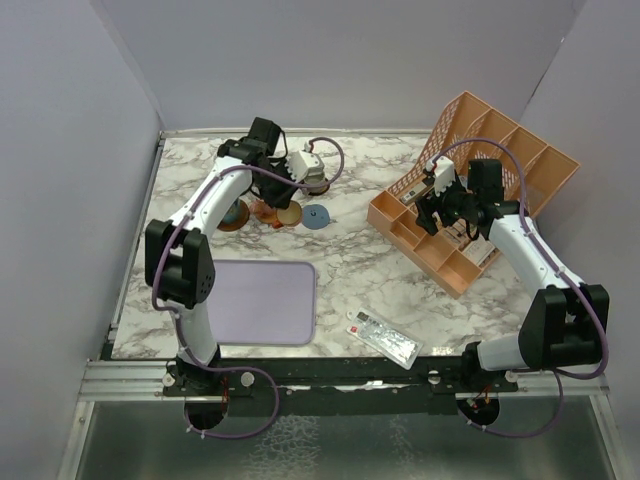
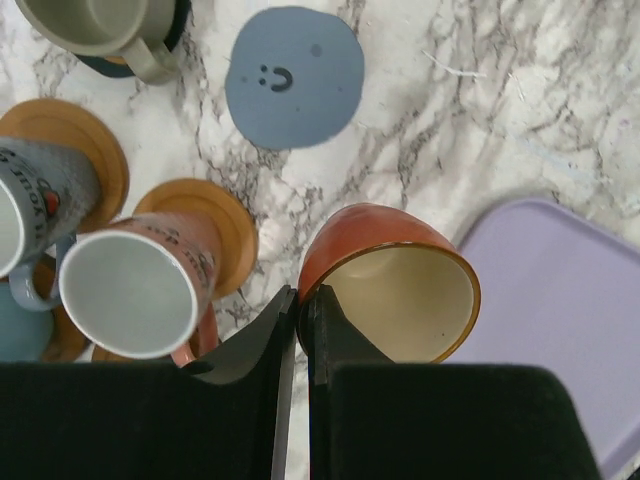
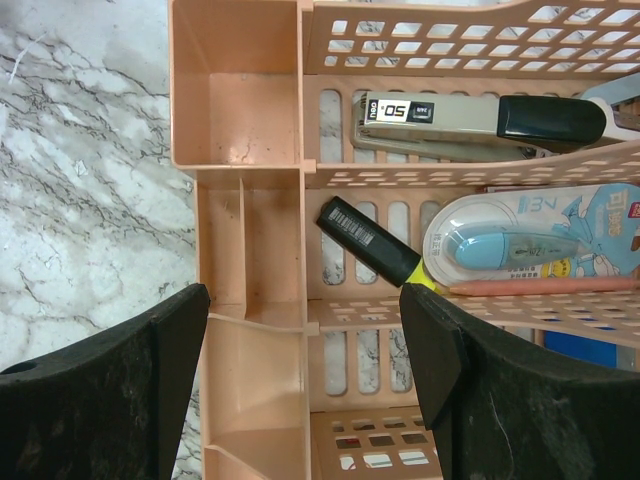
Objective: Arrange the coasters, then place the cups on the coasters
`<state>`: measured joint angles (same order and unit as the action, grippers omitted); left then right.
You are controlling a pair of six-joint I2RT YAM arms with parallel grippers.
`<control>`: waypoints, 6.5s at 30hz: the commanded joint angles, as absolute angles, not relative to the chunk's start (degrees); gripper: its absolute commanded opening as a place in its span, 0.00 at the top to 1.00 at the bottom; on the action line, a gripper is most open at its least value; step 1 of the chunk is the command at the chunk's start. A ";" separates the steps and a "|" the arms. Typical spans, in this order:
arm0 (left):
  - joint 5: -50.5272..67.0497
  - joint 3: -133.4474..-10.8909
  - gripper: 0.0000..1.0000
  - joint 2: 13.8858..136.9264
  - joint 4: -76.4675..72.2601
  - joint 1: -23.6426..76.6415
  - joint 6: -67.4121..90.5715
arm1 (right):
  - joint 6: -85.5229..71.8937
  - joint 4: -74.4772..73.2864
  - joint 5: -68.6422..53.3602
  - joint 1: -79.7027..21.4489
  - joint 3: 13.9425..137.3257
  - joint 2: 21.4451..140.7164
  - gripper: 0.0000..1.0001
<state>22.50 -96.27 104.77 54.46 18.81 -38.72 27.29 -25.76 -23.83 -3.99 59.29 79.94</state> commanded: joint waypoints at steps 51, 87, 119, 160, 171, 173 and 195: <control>17.01 -130.58 1.00 137.55 61.67 23.19 -33.88 | 27.55 -25.71 -24.63 -3.51 60.12 78.46 0.21; 11.98 -133.83 0.28 132.60 58.47 24.65 -31.59 | 27.24 -25.25 -23.87 -3.50 60.03 78.46 0.21; -4.56 -64.37 0.01 75.12 4.55 23.13 -24.35 | 20.64 -17.70 -15.15 0.00 58.43 73.77 0.00; 2.27 -46.98 0.01 51.63 1.45 3.22 -4.67 | 11.61 -7.56 -11.54 -0.01 53.82 61.74 0.00; 1.28 -44.56 0.01 47.79 1.24 0.94 -6.70 | 13.90 -6.00 -13.64 0.00 51.88 56.24 0.00; 1.22 -44.65 0.01 47.16 1.60 0.88 -6.80 | 14.14 -6.48 -13.88 0.00 52.13 56.09 0.00; 4.00 -43.44 0.01 45.01 1.95 0.62 -7.21 | 15.12 -7.32 -16.36 0.56 52.18 53.78 0.00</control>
